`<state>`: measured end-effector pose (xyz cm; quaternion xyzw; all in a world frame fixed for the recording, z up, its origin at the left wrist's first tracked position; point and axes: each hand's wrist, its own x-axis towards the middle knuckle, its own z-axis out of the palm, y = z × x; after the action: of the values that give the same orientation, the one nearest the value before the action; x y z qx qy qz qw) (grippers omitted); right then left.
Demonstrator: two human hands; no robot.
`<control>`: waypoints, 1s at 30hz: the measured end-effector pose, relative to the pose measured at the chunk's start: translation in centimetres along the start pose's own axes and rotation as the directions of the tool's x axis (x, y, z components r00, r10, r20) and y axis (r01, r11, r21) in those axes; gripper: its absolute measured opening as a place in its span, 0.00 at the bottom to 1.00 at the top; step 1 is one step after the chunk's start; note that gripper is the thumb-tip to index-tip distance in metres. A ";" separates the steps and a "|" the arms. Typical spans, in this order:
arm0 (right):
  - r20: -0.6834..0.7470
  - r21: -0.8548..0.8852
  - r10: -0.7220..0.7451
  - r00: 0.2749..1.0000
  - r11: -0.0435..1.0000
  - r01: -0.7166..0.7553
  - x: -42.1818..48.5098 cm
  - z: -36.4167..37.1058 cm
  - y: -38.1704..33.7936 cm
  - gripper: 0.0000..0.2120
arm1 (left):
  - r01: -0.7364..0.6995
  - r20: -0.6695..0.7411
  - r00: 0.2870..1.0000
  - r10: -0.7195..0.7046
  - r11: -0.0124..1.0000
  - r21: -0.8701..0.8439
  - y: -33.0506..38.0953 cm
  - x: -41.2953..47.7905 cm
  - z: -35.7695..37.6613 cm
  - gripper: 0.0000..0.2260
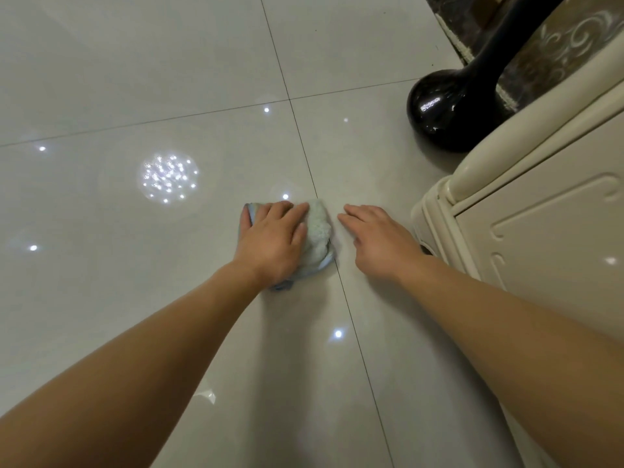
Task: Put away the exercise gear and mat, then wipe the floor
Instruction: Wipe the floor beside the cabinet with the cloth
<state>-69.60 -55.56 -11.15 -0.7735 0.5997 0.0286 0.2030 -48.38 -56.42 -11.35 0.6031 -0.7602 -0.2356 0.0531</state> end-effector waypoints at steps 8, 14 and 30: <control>0.008 -0.011 0.008 1.000 1.000 -0.008 0.1 0.0 -0.1 0.30 | 0.057 0.019 0.998 -0.056 0.997 -0.058 1.1 0.2 -1.7 0.16; 0.019 -0.007 0.008 1.000 1.000 -0.008 0.2 0.0 0.0 0.30 | -0.028 -0.004 1.000 0.028 0.980 -0.199 1.3 -1.1 -1.5 0.15; 0.022 -0.007 0.004 1.000 1.000 -0.003 0.1 -0.1 0.1 0.30 | -0.133 -0.154 0.979 0.136 0.991 0.032 -0.1 -0.6 0.0 0.14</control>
<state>-69.72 -55.65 -11.14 -0.7728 0.5987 0.0397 0.2067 -48.09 -55.90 -11.25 0.5675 -0.7953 -0.1753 0.1216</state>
